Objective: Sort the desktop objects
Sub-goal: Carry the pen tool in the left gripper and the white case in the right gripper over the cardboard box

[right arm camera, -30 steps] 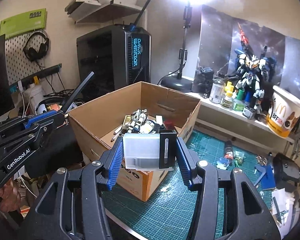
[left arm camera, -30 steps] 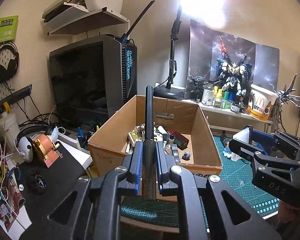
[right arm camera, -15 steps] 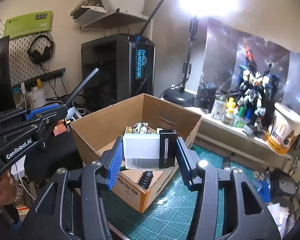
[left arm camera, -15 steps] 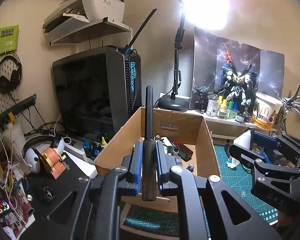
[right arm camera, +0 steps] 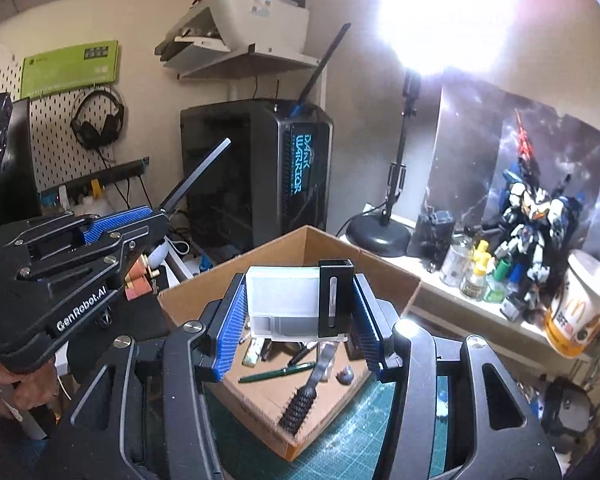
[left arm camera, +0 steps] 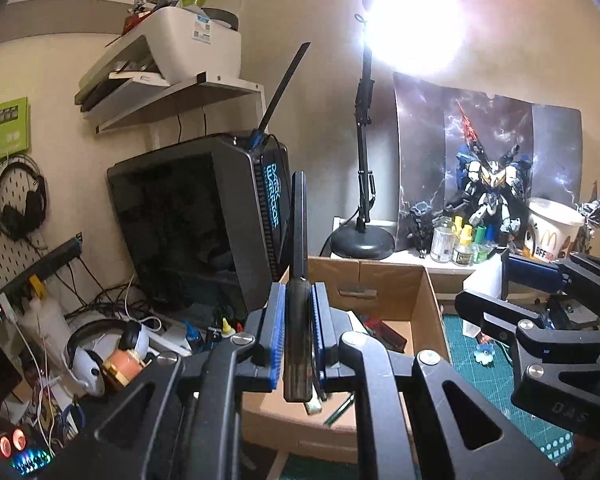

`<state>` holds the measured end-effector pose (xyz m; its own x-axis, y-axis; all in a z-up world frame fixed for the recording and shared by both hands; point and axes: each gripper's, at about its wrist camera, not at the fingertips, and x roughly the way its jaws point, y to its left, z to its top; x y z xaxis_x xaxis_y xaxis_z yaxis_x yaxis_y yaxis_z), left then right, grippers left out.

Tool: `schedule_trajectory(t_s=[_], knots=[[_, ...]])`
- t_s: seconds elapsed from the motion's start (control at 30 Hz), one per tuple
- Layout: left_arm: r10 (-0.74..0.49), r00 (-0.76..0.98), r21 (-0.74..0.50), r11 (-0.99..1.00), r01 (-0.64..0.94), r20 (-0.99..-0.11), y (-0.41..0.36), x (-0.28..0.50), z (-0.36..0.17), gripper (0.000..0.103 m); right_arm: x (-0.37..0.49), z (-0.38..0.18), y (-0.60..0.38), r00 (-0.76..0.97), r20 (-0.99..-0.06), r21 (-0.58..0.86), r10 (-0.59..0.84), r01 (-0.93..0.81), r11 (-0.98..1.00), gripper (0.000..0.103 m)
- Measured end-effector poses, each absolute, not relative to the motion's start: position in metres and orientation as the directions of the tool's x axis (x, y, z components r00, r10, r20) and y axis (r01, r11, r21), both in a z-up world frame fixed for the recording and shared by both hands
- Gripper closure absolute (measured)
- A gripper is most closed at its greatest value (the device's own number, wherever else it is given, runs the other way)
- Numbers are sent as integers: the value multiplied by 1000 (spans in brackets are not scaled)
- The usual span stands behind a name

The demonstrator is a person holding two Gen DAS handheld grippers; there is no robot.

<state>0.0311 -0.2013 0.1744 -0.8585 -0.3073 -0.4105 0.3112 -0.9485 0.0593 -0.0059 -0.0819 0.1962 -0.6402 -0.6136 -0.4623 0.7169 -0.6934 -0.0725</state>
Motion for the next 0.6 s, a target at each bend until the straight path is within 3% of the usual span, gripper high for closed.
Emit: schedule_trajectory(t_s=[0.23,0.6], knots=[[-316,-841,87,-947,310,-439,-210,-8,176,91,-47,196,-97,-631,-499,-56,-594,707,-705,55],[-306,-770,110,-949,297,-560,-228,-79,142,91,-122,162,-117,-589,-602,-10,-539,681,-732,55]])
